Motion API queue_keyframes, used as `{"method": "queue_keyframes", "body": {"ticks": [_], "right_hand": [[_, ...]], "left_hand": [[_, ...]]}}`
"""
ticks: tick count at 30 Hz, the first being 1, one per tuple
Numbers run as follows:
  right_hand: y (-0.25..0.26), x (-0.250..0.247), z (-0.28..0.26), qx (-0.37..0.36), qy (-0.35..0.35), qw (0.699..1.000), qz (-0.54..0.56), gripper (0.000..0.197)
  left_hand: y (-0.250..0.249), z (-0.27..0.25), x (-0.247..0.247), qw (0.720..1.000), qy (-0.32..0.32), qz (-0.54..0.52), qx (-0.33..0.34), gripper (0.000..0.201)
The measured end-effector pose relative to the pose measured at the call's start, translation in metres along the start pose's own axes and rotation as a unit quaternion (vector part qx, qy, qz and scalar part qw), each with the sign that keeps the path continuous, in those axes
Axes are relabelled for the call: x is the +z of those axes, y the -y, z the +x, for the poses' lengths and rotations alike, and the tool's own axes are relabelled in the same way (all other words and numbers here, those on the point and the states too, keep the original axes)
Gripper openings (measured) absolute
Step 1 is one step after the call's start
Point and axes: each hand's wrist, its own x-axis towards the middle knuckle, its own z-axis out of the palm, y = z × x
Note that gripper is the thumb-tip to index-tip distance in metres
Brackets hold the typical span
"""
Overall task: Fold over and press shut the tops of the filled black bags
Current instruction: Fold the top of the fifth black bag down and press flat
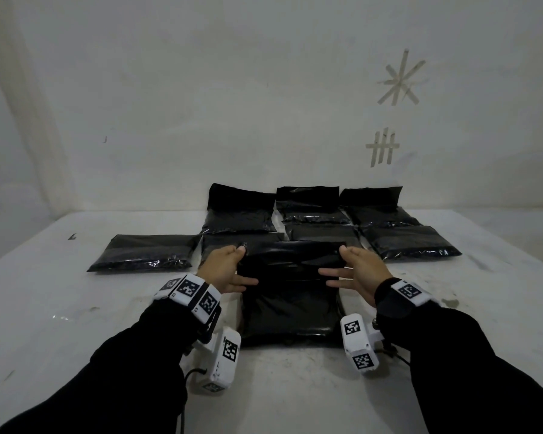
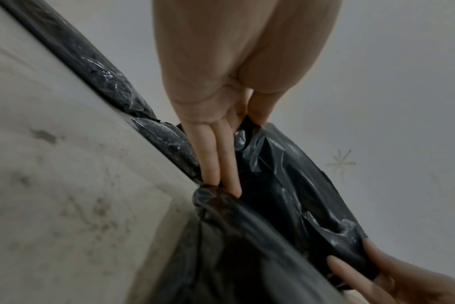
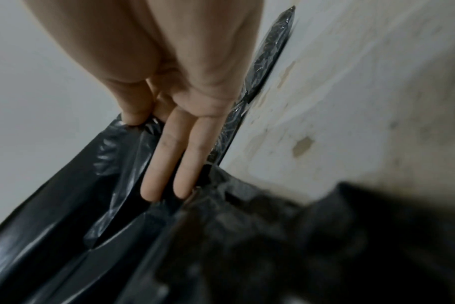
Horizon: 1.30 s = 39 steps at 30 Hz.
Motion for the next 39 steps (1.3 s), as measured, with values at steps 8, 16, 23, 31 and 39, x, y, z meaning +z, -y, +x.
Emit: {"method": "queue_keyframes", "body": {"ticks": [8, 16, 23, 31, 39], "right_hand": [[-0.007, -0.017, -0.005, 0.035, 0.052, 0.998, -0.018, 0.034], [-0.007, -0.024, -0.008, 0.037, 0.104, 0.993, -0.046, 0.016], [-0.005, -0.032, -0.005, 0.031, 0.138, 0.982, -0.127, 0.011], [0.001, -0.041, -0.003, 0.04, 0.179, 0.964, -0.19, 0.011], [0.002, -0.042, 0.0, 0.036, 0.228, 0.934, -0.274, 0.005]], "left_hand": [[0.003, -0.002, -0.001, 1.0, 0.005, 0.009, 0.01, 0.021], [0.002, -0.008, -0.007, 0.998, 0.052, 0.031, 0.006, 0.021], [0.003, -0.006, -0.013, 0.993, 0.089, 0.075, 0.009, 0.012], [0.003, -0.001, -0.021, 0.984, 0.127, 0.124, 0.003, 0.023], [0.001, -0.003, -0.033, 0.949, 0.177, 0.259, 0.016, 0.022]]}}
